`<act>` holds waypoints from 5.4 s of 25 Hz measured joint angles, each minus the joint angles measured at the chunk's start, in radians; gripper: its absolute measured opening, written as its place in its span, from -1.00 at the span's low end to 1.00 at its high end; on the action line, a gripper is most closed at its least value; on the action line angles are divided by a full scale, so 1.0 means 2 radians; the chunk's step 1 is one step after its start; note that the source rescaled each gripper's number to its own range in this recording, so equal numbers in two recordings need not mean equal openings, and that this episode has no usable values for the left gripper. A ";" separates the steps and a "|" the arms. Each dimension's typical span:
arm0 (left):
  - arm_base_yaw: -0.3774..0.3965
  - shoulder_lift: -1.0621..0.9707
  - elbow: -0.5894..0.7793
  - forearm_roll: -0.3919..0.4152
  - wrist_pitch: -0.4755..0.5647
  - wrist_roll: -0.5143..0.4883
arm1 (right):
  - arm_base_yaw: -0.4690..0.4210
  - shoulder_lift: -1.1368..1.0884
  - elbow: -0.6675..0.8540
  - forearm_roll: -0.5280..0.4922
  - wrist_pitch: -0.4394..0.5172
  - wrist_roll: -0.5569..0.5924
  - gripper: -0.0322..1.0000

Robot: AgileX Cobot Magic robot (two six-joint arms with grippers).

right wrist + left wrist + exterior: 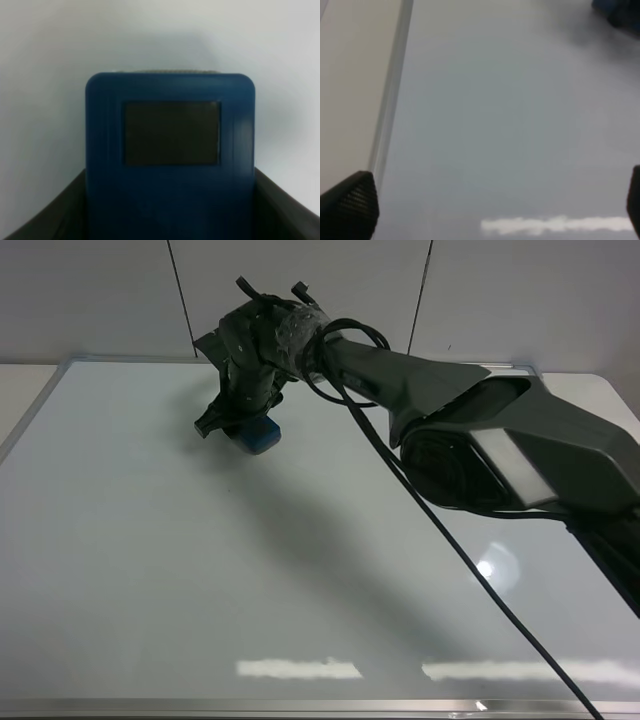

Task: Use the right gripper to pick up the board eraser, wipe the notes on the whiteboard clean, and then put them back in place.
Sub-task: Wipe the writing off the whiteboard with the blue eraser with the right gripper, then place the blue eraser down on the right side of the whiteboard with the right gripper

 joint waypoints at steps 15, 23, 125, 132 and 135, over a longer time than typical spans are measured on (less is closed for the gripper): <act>0.000 0.000 0.000 0.000 0.000 0.000 | -0.003 0.025 0.000 0.091 -0.130 -0.058 -0.93; 0.000 0.000 0.000 0.000 0.000 0.000 | -0.003 0.029 0.000 0.086 -0.160 -0.091 -0.93; 0.000 0.000 0.000 0.000 0.000 0.000 | 0.019 -0.258 0.022 -0.067 0.159 -0.008 -0.93; 0.000 0.000 0.000 0.000 0.000 0.000 | 0.017 -0.322 0.171 -0.057 0.159 -0.009 -0.93; 0.000 0.000 0.000 0.000 0.000 0.000 | 0.014 -0.355 0.252 -0.059 0.159 0.002 -0.93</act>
